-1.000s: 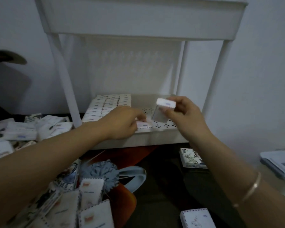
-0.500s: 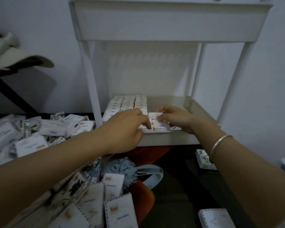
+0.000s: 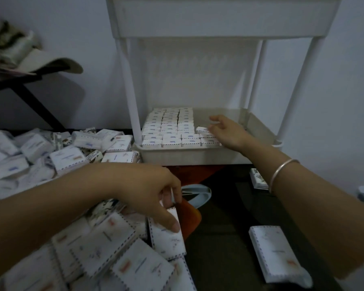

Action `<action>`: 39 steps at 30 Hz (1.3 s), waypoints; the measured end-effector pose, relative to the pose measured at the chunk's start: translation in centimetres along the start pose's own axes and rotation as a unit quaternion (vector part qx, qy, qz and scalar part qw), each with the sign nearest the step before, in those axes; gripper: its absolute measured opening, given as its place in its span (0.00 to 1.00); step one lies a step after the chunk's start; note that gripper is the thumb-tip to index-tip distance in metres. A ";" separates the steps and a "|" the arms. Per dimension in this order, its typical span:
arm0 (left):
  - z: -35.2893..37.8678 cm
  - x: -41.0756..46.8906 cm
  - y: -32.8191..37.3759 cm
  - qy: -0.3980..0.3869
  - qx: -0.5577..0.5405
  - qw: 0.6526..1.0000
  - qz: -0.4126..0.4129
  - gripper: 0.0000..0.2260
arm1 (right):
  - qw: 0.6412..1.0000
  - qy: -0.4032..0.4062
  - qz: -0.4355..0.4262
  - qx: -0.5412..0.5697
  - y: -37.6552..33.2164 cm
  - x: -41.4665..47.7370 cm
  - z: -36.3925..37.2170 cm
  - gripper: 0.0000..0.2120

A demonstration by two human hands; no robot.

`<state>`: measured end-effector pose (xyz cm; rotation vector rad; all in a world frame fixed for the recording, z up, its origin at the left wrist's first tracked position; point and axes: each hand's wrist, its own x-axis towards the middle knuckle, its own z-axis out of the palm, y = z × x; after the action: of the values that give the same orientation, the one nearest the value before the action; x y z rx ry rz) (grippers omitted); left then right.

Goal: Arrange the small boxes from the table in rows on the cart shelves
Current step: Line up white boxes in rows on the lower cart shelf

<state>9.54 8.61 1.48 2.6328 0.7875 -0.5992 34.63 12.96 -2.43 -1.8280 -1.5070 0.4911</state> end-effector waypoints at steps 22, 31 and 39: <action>0.9 1.8 1.0 0.117 -0.110 0.985 0.054 0.23 | 0.981 -0.105 -0.100 -0.130 -1.5 -11.4 -3.5 0.09; 1.2 4.1 1.7 0.161 -0.176 0.967 0.086 0.19 | 0.913 -0.338 0.055 -0.222 -0.7 -19.9 -6.8 0.29; 1.4 4.0 1.8 0.208 -0.121 0.967 0.082 0.18 | 0.959 -0.201 -0.020 -0.199 1.6 -20.1 -4.4 0.34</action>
<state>13.24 8.34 -1.29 2.5853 0.6894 0.0971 33.73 -7.66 -3.50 -2.0839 -2.0334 0.6002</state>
